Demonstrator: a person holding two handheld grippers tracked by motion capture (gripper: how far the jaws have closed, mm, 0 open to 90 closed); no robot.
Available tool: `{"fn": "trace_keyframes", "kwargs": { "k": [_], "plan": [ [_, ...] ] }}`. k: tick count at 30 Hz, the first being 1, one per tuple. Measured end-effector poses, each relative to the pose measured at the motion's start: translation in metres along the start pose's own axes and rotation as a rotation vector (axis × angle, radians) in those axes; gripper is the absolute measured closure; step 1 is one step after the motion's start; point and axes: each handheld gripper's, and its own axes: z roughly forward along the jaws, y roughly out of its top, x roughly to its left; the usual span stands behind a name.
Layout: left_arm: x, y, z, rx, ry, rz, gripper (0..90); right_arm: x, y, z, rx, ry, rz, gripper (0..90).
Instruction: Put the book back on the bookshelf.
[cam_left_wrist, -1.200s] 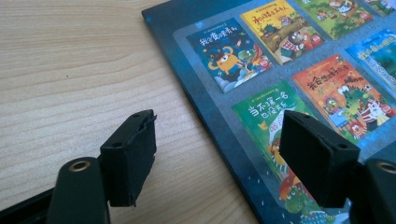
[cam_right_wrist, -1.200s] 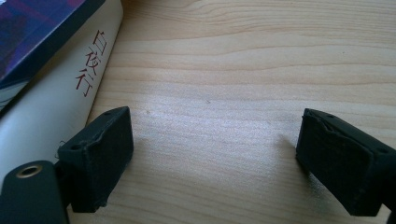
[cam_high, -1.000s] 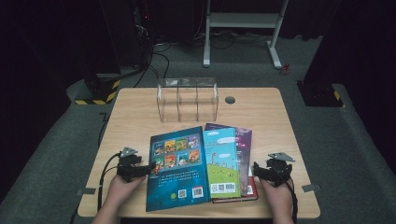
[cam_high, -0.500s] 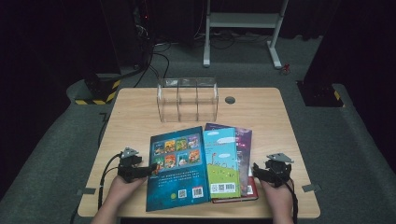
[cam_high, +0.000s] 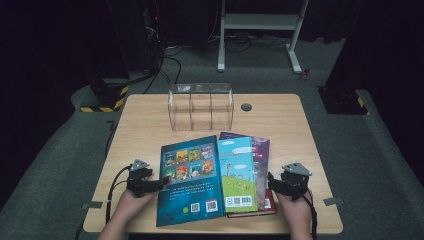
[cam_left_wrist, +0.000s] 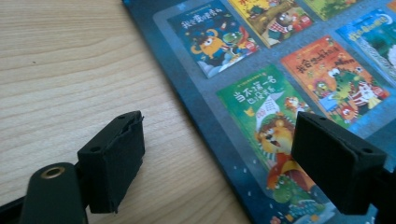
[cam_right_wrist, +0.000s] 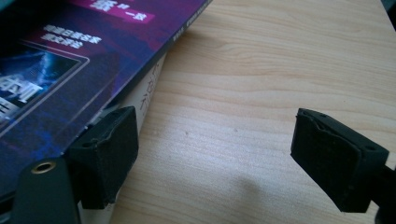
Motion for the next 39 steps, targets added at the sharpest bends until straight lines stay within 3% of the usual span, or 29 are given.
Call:
{"fn": "trace_keyframes", "kwargs": {
  "k": [13, 20, 39],
  "plan": [
    [-0.008, -0.001, 0.0, 0.011, -0.058, 0.005, 17.4, 0.003, 0.01, -0.017, -0.087, 0.014, 0.005, 14.7],
    [-0.014, -0.002, 0.002, 0.01, -0.089, 0.003, 17.4, 0.009, 0.015, -0.023, -0.121, 0.046, -0.011, 14.2],
    [-0.017, -0.003, 0.002, 0.005, -0.087, 0.002, 15.9, 0.026, 0.027, -0.041, -0.178, 0.113, -0.031, 14.2]
  ]
}}
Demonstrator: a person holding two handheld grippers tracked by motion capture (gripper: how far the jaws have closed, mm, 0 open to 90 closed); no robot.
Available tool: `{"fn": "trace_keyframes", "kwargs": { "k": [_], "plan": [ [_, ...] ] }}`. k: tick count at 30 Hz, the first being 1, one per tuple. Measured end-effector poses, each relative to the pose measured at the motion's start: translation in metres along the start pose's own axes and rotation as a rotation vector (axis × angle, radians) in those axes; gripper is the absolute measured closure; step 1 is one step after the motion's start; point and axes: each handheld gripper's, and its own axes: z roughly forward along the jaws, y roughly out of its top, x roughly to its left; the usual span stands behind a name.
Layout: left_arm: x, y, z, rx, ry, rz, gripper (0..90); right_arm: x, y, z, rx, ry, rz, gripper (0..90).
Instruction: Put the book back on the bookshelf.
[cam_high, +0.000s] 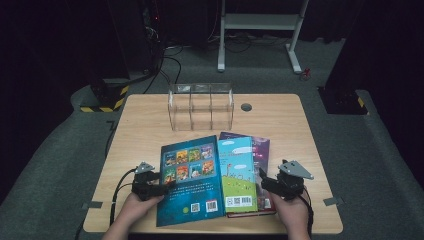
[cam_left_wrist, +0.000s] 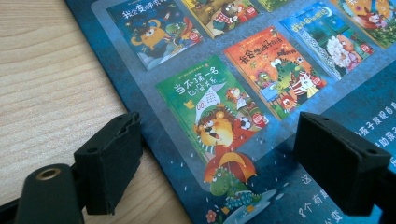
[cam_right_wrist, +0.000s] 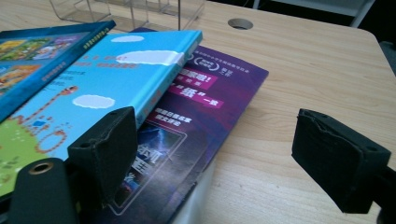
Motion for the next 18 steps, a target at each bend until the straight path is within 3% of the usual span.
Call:
{"fn": "trace_keyframes", "kwargs": {
  "k": [18],
  "plan": [
    [-0.001, -0.001, 0.0, -0.006, 0.004, -0.01, 15.9, 0.025, 0.008, -0.004, -0.004, 0.085, -0.035, 14.4]
  ]
}}
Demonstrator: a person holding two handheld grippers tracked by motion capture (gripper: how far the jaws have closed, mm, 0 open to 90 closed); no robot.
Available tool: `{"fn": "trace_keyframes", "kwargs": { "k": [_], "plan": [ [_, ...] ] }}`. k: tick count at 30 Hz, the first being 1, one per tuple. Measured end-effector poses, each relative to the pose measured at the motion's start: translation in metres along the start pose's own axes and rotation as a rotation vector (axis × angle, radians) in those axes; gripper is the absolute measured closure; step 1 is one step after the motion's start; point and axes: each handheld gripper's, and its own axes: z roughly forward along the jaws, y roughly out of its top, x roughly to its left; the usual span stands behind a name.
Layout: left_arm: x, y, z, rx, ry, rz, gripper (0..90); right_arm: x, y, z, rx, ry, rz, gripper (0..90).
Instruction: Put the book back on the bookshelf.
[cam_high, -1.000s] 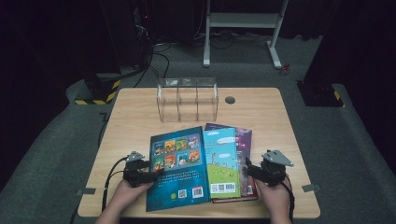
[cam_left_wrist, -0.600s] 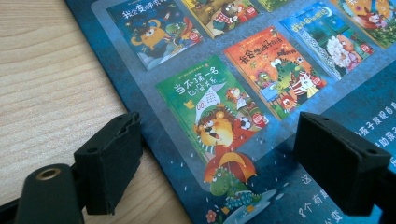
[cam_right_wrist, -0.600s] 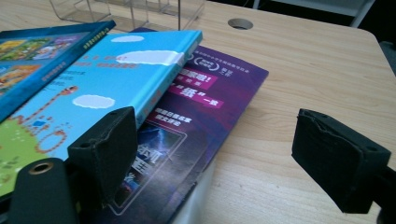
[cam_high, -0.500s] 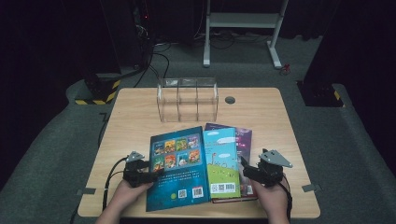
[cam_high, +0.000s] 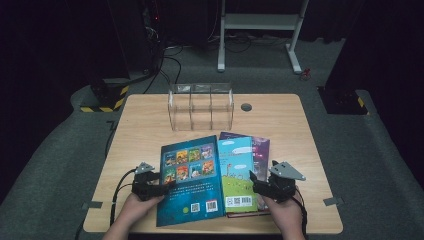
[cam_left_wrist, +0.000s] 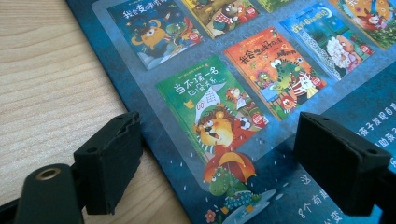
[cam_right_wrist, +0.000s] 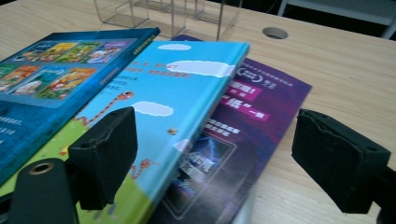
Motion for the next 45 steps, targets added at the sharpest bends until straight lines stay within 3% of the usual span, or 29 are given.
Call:
{"fn": "trace_keyframes", "kwargs": {
  "k": [11, 22, 30, 33, 40, 45],
  "plan": [
    [0.0, -0.001, 0.0, -0.002, 0.003, 0.002, 15.9, 0.018, 0.002, 0.003, 0.003, 0.059, -0.043, 14.4],
    [-0.002, 0.0, -0.001, -0.001, 0.009, 0.0, 16.3, 0.023, 0.002, 0.005, 0.02, 0.078, -0.043, 15.7],
    [-0.006, 0.0, -0.002, -0.006, 0.028, 0.016, 17.7, 0.025, 0.003, 0.004, 0.025, 0.084, -0.049, 15.8],
    [-0.008, 0.0, -0.003, -0.002, 0.029, 0.04, 18.7, 0.026, 0.003, 0.005, 0.028, 0.091, -0.059, 15.1],
    [-0.027, -0.001, 0.002, -0.006, -0.035, 0.072, 19.5, 0.027, 0.003, 0.005, 0.029, 0.1, -0.059, 14.4],
    [-0.044, -0.002, 0.004, -0.014, -0.046, 0.086, 19.4, 0.027, 0.003, 0.005, 0.031, 0.102, -0.057, 14.6]
  ]
}}
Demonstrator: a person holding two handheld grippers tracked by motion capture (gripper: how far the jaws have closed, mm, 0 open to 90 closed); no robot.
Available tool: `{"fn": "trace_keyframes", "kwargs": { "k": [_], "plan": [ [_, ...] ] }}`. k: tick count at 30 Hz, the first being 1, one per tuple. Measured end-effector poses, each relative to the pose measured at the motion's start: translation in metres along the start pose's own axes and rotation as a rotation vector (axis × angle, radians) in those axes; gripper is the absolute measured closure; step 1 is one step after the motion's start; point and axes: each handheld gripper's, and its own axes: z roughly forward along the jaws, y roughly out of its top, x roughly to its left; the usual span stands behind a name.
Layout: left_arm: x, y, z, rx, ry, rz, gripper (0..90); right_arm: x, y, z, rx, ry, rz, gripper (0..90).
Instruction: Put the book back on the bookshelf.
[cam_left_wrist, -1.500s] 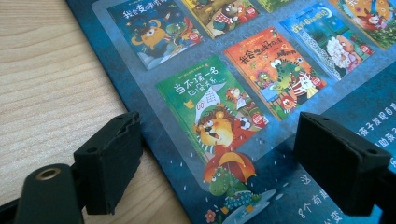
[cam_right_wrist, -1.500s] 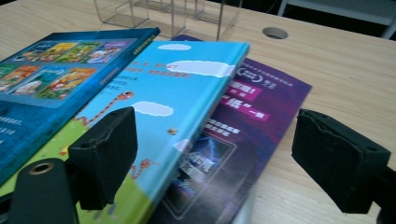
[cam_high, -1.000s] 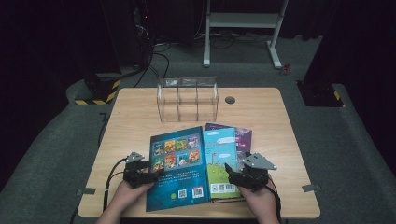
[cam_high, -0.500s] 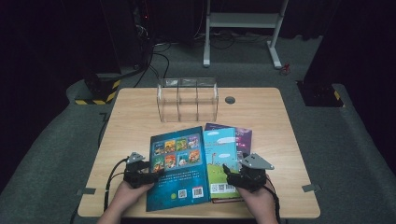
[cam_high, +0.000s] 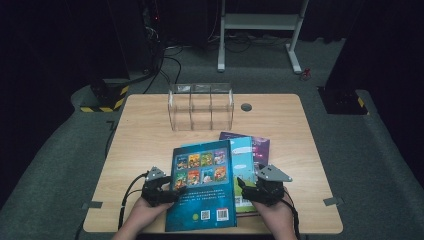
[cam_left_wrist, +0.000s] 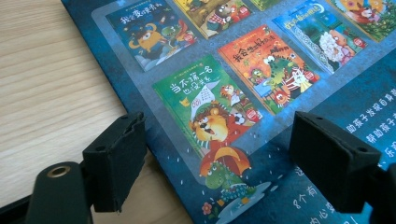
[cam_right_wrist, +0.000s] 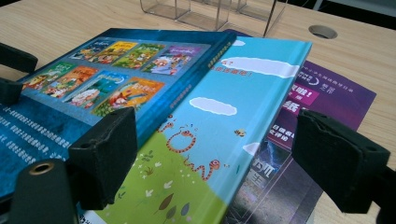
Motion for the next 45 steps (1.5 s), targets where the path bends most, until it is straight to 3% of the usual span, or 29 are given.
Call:
{"fn": "trace_keyframes", "kwargs": {
  "k": [12, 21, 45],
  "plan": [
    [-0.014, 0.001, 0.0, -0.012, 0.014, 0.036, 21.0, 0.0, 0.0, 0.0, 0.001, 0.005, -0.003, 14.8],
    [-0.015, 0.001, 0.0, -0.012, 0.02, 0.039, 21.4, 0.005, 0.001, -0.001, 0.0, 0.013, -0.007, 14.8],
    [-0.027, 0.008, 0.008, -0.024, -0.003, 0.062, 21.3, 0.0, -0.006, -0.012, -0.004, 0.002, 0.008, 15.2]
  ]
}}
